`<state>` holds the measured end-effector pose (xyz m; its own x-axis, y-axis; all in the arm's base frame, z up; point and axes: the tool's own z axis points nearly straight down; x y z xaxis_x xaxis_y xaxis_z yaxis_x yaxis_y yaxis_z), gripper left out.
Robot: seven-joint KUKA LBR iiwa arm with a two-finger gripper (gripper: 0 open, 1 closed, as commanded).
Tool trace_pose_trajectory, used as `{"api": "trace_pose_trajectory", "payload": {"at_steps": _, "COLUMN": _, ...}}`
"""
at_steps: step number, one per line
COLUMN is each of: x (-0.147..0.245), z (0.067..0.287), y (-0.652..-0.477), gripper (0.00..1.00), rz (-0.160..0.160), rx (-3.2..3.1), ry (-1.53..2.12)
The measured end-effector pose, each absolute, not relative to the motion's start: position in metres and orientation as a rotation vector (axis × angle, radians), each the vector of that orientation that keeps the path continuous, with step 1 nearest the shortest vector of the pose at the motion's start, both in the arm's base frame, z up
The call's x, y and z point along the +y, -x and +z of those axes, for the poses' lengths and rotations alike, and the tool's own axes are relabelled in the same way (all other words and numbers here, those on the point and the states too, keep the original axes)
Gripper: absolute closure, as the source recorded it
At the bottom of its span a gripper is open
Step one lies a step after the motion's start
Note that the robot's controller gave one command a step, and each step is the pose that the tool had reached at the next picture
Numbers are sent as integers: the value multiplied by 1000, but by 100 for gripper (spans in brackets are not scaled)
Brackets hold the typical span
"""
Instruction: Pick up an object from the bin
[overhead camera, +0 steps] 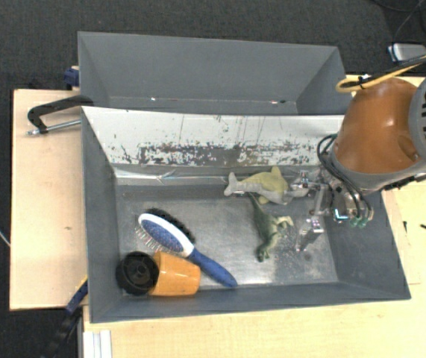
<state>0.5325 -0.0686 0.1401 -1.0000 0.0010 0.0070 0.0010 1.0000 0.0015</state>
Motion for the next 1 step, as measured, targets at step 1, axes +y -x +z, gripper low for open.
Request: {"api": "trace_pose_trajectory", "payload": {"at_steps": 1, "x": -56, "z": 80, "y": -521, "gripper": 0, "rz": -3, "rx": -3136, "ry": -25}}
